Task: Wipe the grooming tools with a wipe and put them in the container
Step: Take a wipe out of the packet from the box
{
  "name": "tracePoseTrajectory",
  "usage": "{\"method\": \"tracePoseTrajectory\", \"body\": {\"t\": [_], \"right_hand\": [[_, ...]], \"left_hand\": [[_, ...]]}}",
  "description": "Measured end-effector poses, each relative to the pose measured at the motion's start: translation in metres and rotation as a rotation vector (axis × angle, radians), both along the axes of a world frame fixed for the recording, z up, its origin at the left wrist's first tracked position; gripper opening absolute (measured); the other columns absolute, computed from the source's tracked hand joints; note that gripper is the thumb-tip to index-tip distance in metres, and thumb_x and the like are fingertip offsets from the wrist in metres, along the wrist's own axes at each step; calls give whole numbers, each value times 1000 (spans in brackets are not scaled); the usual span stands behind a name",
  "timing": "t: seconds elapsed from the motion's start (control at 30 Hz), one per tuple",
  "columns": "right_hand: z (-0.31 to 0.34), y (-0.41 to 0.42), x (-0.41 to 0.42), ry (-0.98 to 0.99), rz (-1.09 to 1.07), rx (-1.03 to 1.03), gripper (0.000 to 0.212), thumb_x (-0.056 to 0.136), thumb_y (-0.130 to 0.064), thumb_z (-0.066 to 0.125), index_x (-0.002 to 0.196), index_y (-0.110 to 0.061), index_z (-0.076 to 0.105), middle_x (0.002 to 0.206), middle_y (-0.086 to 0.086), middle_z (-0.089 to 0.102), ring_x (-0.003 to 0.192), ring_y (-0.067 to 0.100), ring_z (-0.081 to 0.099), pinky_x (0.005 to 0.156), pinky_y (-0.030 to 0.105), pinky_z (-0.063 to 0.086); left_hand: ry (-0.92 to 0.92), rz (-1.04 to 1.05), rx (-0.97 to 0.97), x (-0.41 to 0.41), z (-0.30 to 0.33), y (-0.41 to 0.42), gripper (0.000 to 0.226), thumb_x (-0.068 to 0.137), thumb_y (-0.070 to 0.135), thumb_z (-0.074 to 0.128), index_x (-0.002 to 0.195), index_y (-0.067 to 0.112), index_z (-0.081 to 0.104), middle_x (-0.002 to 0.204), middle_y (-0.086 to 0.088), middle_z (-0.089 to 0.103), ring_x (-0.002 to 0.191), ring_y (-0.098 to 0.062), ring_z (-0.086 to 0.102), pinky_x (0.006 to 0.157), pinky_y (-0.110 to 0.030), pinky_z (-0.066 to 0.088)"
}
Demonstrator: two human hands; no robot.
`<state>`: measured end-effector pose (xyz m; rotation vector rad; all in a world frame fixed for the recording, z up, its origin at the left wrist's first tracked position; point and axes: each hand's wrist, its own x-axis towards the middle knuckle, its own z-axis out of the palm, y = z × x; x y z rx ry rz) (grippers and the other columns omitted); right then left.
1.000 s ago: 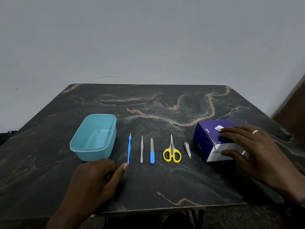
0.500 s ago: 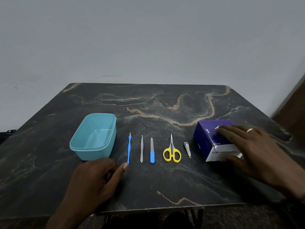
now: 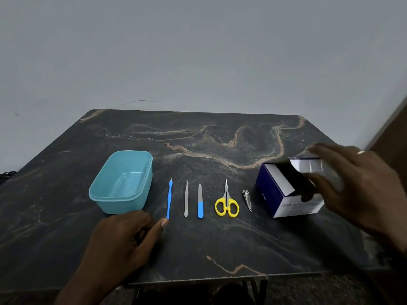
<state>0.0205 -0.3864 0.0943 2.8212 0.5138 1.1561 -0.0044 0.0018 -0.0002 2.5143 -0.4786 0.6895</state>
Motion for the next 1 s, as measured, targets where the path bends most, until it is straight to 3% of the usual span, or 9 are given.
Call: {"method": "tracePoseTrajectory", "body": {"t": [0.17, 0.23, 0.33, 0.4, 0.5, 0.6, 0.7, 0.9, 1.0], "right_hand": [[3, 11, 16, -273, -74, 252, 28, 87, -32, 70, 83, -5, 63, 88, 17, 62, 75, 36, 58, 63, 44, 44], [3, 17, 23, -238, -144, 229, 31, 88, -35, 65, 73, -8, 61, 76, 13, 62, 64, 34, 55, 56, 36, 38], [6, 22, 29, 16, -262, 137, 29, 84, -39, 67, 65, -17, 65, 65, 5, 65, 59, 32, 58, 52, 30, 40], [7, 23, 32, 215, -314, 45, 22, 84, -40, 64, 68, -27, 70, 61, -3, 66, 62, 24, 61, 51, 31, 47], [9, 24, 37, 469, -196, 12, 16, 85, -28, 59, 80, -36, 72, 64, -13, 69, 57, 4, 60, 52, 34, 52], [8, 21, 46, 700, -93, -32, 34, 77, -7, 60, 95, -33, 72, 83, -19, 67, 68, 5, 60, 62, 34, 54], [5, 16, 59, 872, -61, -153, 50, 75, -5, 60, 116, -33, 66, 114, -25, 58, 95, 4, 58, 74, 24, 52], [2, 15, 76, 1036, -186, -247, 67, 62, -13, 54, 123, -40, 56, 110, -14, 65, 88, 10, 61, 73, 28, 57], [-1, 21, 79, 970, -249, -276, 50, 69, -15, 59, 115, -35, 61, 101, -14, 65, 87, 9, 60, 74, 24, 55]], "left_hand": [[-5, 11, 2, 0, 0, 0, 50, 85, 55, 52, 51, 19, 46, 44, 8, 40, 41, -8, 40, 39, -30, 38], [-4, 19, 5, -1, 1, 0, 50, 85, 56, 52, 51, 20, 45, 44, 8, 39, 40, -7, 40, 39, -29, 38], [-15, 17, 2, -1, 1, -1, 49, 84, 55, 52, 51, 21, 43, 44, 9, 37, 40, -5, 38, 39, -28, 36], [-14, 11, -3, 0, 1, -1, 49, 84, 55, 53, 51, 21, 44, 44, 9, 37, 40, -5, 39, 39, -28, 37], [-9, 13, -5, 0, 0, 0, 47, 84, 55, 53, 52, 21, 46, 45, 10, 39, 41, -5, 40, 39, -28, 38], [-15, 14, -14, -1, 0, 0, 45, 84, 54, 54, 52, 23, 45, 45, 12, 38, 41, -5, 40, 39, -27, 38], [-16, 17, -5, -1, 0, 0, 45, 84, 54, 55, 53, 25, 42, 46, 13, 35, 42, -5, 39, 41, -22, 36], [-30, 12, 7, -1, 1, 0, 42, 84, 53, 57, 55, 30, 36, 47, 16, 29, 43, -2, 34, 44, -16, 31], [-31, 10, -5, -1, 2, -1, 40, 83, 53, 58, 55, 31, 39, 47, 18, 28, 43, -1, 33, 45, -16, 30]]}}
